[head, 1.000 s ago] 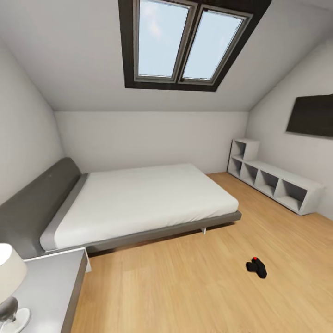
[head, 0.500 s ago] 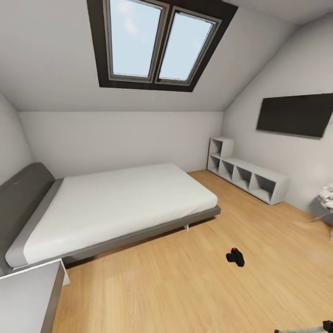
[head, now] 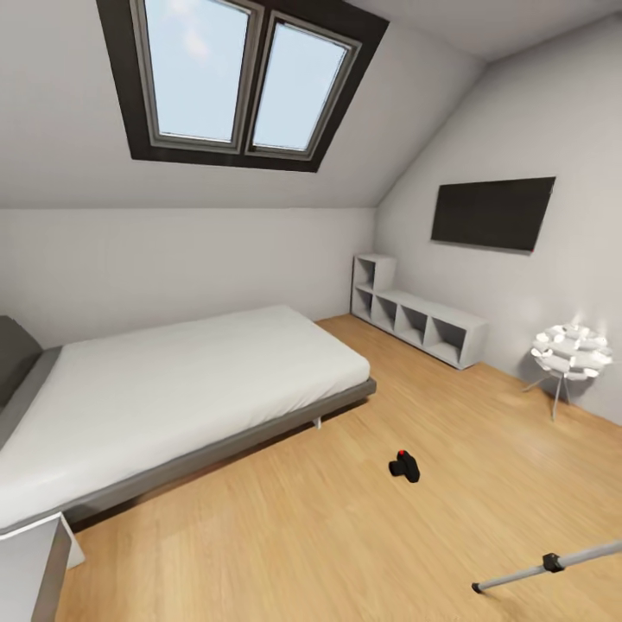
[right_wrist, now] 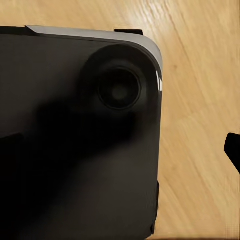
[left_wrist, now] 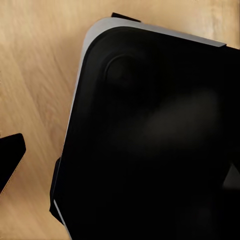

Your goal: Attach the digital camera to the camera tripod in the bedroom.

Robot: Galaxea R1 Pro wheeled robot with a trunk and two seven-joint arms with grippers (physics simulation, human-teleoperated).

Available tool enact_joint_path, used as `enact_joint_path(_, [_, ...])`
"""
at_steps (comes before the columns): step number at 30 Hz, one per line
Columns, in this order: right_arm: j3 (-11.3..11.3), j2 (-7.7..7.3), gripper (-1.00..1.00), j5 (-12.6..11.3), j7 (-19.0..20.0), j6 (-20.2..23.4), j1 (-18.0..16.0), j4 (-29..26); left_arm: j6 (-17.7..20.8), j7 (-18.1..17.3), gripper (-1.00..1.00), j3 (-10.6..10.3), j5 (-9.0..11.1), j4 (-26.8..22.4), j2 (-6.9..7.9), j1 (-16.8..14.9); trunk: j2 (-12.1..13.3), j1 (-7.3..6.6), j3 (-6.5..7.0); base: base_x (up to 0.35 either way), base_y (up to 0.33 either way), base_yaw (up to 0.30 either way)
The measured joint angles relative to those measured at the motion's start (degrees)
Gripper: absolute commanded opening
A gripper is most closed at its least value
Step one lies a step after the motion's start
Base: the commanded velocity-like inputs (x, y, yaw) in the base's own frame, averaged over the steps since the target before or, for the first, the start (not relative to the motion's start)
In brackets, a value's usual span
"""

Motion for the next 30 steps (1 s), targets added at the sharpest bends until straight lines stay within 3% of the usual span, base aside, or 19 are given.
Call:
enact_joint_path(25, [-0.01,0.00,1.00,-0.01,0.00,-0.01,0.00,0.00,-0.10,-0.27,1.00,0.18,-0.06,-0.42,-0.48,0.02,0.00,0.00,0.00,0.000,0.000,-0.286])
enact_joint_path(30, [-0.01,0.03,1.00,-0.01,-0.24,0.04,0.00,0.00,-0.09,-0.31,1.00,0.12,-0.12,-0.52,-0.55,0.03,0.00,-0.01,0.00,0.063,0.000,-0.129])
